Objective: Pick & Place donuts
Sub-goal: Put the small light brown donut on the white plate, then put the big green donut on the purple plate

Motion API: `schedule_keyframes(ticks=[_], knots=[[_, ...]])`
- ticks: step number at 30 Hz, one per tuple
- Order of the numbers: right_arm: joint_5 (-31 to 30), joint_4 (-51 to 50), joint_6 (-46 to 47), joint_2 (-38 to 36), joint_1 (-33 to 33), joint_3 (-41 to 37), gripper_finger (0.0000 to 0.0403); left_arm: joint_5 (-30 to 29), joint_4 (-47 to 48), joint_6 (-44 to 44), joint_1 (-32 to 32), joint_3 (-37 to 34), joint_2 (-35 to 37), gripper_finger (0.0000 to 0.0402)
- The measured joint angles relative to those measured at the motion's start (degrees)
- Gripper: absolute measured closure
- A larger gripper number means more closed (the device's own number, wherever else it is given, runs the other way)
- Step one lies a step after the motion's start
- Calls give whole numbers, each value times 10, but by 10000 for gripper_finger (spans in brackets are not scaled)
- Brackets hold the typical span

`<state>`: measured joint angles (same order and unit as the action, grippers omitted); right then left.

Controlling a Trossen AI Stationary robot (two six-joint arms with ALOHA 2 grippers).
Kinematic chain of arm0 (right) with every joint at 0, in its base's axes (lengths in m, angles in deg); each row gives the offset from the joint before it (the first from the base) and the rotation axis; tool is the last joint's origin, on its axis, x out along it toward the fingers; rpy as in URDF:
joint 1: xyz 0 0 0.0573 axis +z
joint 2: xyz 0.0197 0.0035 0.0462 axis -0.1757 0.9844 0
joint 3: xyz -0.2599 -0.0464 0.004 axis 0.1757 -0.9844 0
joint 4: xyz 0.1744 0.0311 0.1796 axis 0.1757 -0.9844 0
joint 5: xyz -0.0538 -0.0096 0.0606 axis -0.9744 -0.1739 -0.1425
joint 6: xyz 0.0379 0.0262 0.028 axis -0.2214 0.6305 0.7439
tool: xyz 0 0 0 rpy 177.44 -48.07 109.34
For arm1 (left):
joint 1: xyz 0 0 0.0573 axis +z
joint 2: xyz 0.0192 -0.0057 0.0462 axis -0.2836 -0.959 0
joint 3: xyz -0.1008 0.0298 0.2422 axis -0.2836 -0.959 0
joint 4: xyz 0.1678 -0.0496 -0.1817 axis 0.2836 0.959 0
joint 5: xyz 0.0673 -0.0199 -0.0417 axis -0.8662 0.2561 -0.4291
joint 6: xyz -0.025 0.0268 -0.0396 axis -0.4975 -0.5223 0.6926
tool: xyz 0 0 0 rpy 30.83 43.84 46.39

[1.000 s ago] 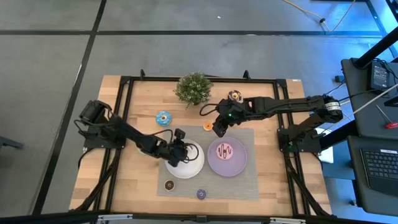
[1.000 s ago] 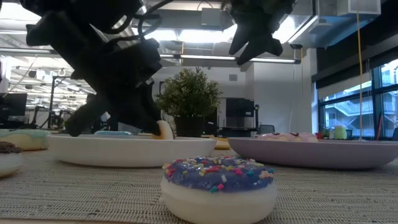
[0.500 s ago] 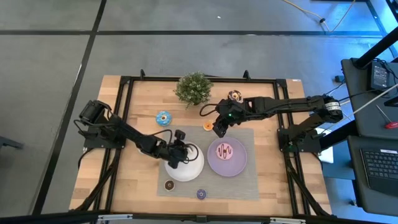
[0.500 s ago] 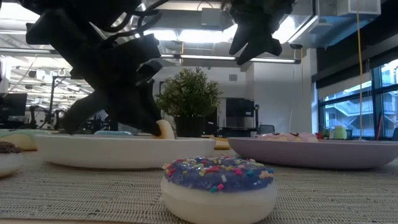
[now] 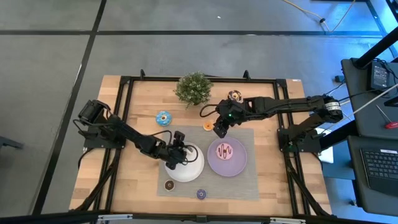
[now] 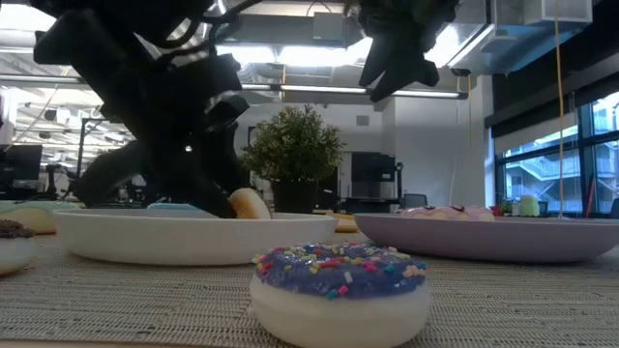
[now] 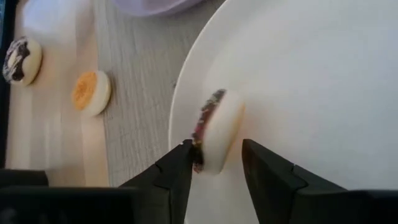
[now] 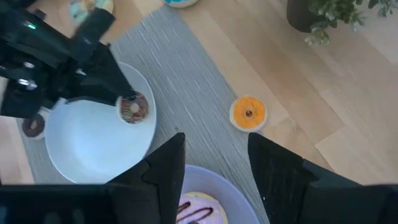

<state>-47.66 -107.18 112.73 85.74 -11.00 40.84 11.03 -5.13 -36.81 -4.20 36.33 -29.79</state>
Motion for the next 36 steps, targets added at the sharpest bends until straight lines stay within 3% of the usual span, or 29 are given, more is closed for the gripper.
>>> schedule_keyframes(ticks=[4,11,17,24,30,36], knots=[[0,-16,0,0,0,0,226,33,22,1,0,0,20,263],[0,-17,1,0,0,0,226,39,79,47,0,0,64,267],[0,-17,0,0,0,0,226,122,137,116,0,0,124,265],[0,-17,-3,0,0,0,226,211,275,391,9,0,234,269],[-1,-13,-17,0,0,0,226,213,475,668,9,0,321,267],[-1,-7,-32,0,-1,0,226,185,491,807,-12,0,357,266]])
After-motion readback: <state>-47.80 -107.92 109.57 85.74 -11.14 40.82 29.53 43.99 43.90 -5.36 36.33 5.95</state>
